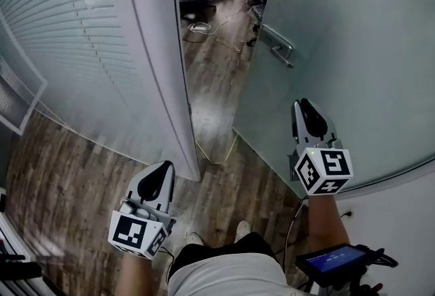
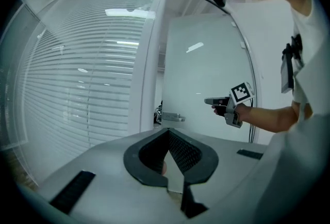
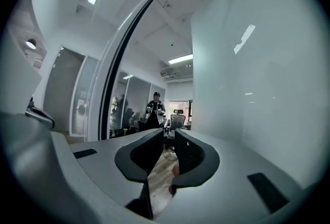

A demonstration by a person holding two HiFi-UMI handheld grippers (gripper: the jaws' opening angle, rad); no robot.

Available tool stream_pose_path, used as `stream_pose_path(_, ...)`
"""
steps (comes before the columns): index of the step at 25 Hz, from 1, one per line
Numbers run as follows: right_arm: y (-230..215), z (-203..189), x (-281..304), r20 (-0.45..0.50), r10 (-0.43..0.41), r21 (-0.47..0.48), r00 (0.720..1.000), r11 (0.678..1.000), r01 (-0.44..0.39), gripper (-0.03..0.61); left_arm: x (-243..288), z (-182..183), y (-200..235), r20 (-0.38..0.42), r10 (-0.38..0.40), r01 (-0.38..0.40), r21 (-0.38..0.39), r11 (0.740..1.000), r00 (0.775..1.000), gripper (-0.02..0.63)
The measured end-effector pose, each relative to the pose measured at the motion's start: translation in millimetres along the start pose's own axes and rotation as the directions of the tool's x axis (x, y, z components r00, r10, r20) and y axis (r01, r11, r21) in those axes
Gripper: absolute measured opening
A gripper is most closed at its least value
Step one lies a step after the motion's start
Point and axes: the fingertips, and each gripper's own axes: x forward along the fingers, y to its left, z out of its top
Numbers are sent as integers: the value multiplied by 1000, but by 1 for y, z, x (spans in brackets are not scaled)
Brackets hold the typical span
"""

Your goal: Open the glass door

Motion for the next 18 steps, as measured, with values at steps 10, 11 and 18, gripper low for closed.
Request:
stream_pose_path(10, 72, 34, -102, 77, -75, 42, 994, 997, 72, 3, -76, 12, 19, 45, -47, 45, 37, 998, 998, 0)
stream_pose_path(11, 78, 38, -106, 83, -62, 47, 995, 997, 58, 3, -78, 12, 20, 45, -48, 46, 32, 998, 998, 0)
stream_pose_path(18, 134, 53, -148, 117, 73, -21, 990, 997, -71, 2, -101, 15, 10, 57, -27, 26, 25, 999, 998, 0)
